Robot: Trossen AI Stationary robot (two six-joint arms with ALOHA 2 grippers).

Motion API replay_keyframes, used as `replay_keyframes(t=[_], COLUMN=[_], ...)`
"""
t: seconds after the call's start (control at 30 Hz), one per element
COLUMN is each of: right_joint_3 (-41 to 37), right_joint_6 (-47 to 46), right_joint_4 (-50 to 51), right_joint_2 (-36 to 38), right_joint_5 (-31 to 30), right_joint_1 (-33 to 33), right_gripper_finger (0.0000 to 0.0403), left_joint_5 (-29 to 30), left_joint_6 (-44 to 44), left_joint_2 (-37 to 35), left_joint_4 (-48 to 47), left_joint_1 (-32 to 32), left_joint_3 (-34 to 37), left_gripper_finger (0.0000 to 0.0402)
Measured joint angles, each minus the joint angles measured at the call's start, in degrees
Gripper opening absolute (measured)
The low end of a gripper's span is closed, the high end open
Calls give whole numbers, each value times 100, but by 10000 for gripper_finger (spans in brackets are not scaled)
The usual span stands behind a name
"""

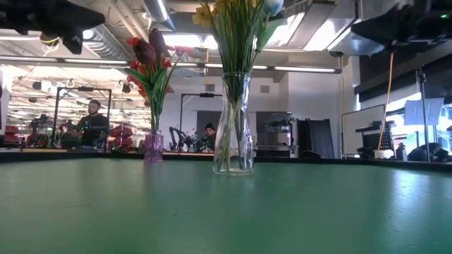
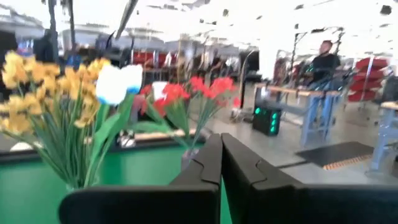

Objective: Sort flowers into vase by color
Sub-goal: Return to Home Position

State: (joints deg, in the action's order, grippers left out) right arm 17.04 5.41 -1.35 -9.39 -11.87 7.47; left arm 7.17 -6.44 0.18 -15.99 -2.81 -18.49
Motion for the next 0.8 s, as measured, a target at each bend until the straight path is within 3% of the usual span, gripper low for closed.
replay_keyframes(t=[0.13,0.33,0.5,0.8], right_joint_3=[0,-291,-866,-1627], right_joint_6=[4,120,-53,-178], right_joint_4=[531,99,-296,-871], right_joint_2=[865,868,923,918], right_joint_5=[9,505,1168,991], right_joint_1=[4,4,4,4], right_gripper_finger=[7,7,7,7], left_joint_5=[-123,-355,-331,-641], left_joint_6=[103,114,42,-93], left_joint_2=[19,3,0,-1], left_joint_4=[715,2236,2469,2247], left_joint_1=[-2,-2,-4,-2], left_joint_3=[187,1276,1771,1802], left_gripper_finger=[0,0,0,0])
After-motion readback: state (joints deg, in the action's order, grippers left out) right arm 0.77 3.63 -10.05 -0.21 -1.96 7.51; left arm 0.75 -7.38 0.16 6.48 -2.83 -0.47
